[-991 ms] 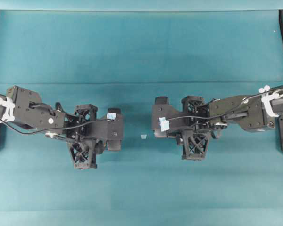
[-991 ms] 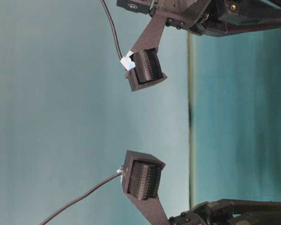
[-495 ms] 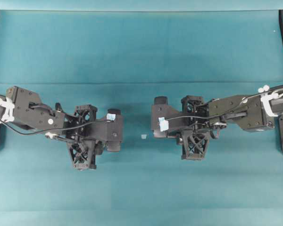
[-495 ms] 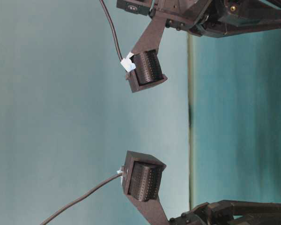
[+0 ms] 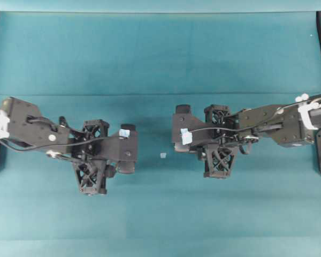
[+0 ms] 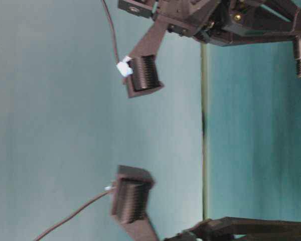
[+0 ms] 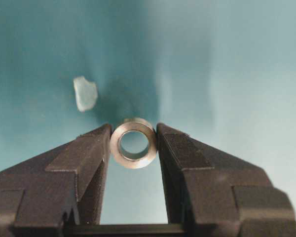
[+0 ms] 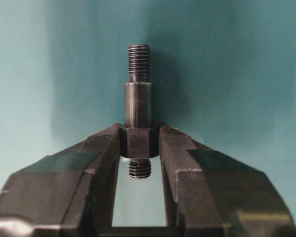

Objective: Insert the washer onto the shaft with both hands.
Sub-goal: 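Lift washer and shaft and rotate grippers to face each other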

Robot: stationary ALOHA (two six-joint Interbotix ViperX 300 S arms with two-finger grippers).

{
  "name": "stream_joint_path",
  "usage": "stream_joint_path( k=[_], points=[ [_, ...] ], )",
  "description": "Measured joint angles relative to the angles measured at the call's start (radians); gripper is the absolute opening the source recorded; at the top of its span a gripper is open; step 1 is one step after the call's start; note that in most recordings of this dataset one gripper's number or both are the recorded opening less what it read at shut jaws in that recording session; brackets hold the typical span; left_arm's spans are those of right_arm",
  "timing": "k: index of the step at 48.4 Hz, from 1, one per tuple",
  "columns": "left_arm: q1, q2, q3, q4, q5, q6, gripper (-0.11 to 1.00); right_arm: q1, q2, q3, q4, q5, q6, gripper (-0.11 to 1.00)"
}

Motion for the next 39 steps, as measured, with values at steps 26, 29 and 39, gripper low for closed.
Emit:
stream_joint_path(
  k=[26,29,39],
  points=[
    [0.0,-0.051,0.014,0.0,-0.046,0.066,0.37,0.003,-0.037,0.012,0.017,-0.029,0.0,0.0],
    [0.0,-0.058,0.023,0.0,-0.078,0.071,0.37,0.006,-0.048,0.025,0.018,-0.046,0.0,0.0],
    [0.0,-0.089,0.063,0.0,-0.186,0.074,0.37,0.012,-0.097,0.086,0.043,-0.169,0.0,0.0]
  ],
)
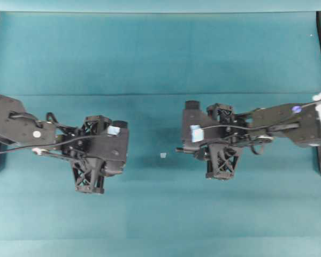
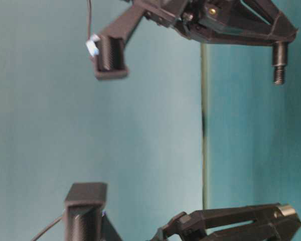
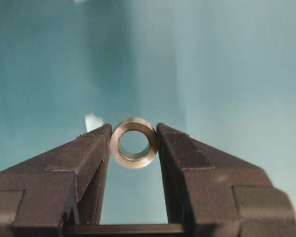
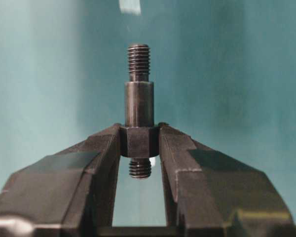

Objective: Insert the washer onto the shaft with both hands.
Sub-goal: 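Lift washer and shaft and rotate grippers to face each other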

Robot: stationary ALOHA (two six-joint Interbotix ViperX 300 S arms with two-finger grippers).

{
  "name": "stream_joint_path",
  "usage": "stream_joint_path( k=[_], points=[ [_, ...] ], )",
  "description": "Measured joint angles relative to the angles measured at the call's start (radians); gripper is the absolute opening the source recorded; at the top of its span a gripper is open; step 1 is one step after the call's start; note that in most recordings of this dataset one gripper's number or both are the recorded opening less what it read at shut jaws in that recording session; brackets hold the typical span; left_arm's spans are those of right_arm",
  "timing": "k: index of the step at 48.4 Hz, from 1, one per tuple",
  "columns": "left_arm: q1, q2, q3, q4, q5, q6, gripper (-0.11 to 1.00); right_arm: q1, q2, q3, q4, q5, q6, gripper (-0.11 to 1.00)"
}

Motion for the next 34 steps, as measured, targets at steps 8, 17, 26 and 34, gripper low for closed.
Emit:
stream_joint_path(
  k=[8,17,26,34],
  points=[
    [0.002,-0.028,0.043,0.0,-0.103,0.002,0.37,0.014,-0.034,0.055,0.005,-0.117,0.0,0.0],
    [0.0,-0.057,0.094,-0.002,-0.225,0.002,0.37,0.023,-0.058,0.098,0.006,-0.186,0.017,0.0],
    [0.0,-0.071,0.12,0.0,-0.336,0.002,0.37,0.026,-0.078,0.132,0.006,-0.262,0.044,0.0],
    [0.002,-0.078,0.137,0.0,-0.453,-0.008,0.37,0.041,-0.094,0.163,0.006,-0.342,0.049,0.0]
  ],
)
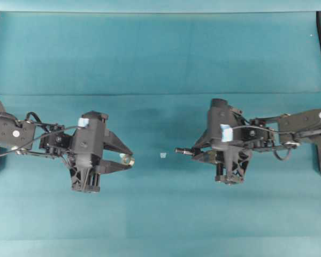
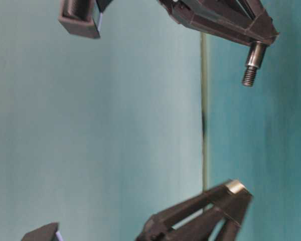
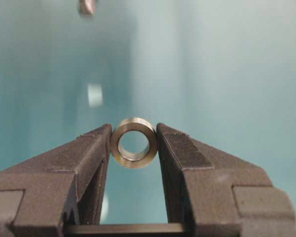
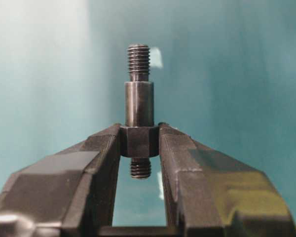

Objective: Insert the washer onto the shaft with both hands.
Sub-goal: 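Lift washer and shaft and rotate grippers to face each other, then bring the held washer and shaft together at the center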

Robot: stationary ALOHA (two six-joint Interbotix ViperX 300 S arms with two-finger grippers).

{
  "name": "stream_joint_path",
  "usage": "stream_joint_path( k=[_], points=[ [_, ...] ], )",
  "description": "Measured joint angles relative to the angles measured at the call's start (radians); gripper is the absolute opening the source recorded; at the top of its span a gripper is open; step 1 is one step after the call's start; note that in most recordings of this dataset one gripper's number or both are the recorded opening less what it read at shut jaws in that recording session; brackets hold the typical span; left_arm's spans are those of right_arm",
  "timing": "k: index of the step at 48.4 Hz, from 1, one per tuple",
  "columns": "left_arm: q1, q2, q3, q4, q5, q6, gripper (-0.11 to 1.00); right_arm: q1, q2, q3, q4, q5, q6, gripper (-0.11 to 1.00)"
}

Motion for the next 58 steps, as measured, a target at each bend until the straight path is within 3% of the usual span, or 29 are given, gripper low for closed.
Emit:
stream_joint_path(
  k=[16,58],
  points=[
    [0.012,0.003,0.008,0.0,-0.137,-0.011,0.37,0.037,-0.018,0.049,0.0,-0.098,0.002,0.0],
    [0.012,0.101,-0.021,0.0,-0.186,-0.031,0.37,0.067,0.058,0.091,0.0,-0.295,0.067,0.0]
  ],
)
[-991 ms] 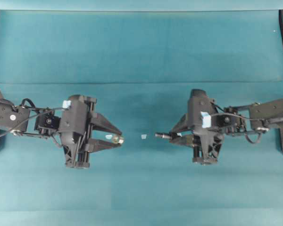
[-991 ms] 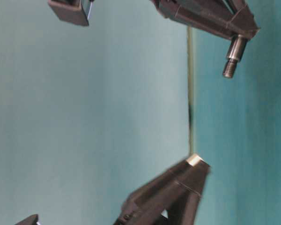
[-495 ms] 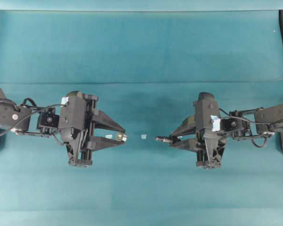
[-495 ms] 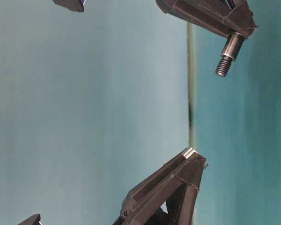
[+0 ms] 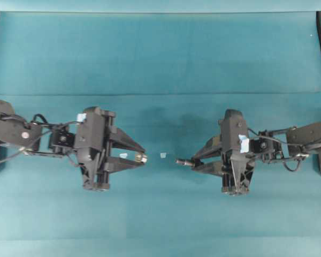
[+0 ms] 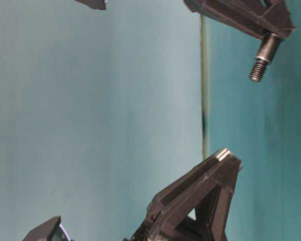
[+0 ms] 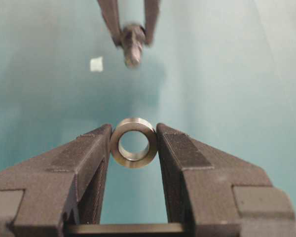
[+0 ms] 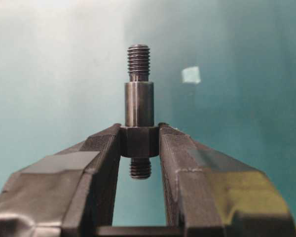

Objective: Insert the washer onto the shaft with both hands.
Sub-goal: 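Bring the held washer and shaft together at the center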

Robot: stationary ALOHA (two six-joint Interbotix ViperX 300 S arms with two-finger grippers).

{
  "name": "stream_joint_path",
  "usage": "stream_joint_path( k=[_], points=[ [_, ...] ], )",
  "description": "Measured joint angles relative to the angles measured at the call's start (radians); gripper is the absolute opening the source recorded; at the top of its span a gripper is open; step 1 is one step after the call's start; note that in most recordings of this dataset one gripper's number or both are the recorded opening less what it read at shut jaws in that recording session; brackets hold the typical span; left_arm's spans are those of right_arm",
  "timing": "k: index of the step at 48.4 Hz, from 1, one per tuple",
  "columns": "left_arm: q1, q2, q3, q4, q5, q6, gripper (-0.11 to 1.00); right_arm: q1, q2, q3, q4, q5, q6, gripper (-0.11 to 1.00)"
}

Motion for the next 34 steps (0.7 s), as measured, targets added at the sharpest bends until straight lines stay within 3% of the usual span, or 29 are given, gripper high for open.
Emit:
stream_joint_path(
  k=[34],
  points=[
    [0.0,0.077,-0.081,0.0,-0.017,-0.002,0.37,0.011,0.034,-0.002,0.0,-0.084,0.02,0.0]
  ],
)
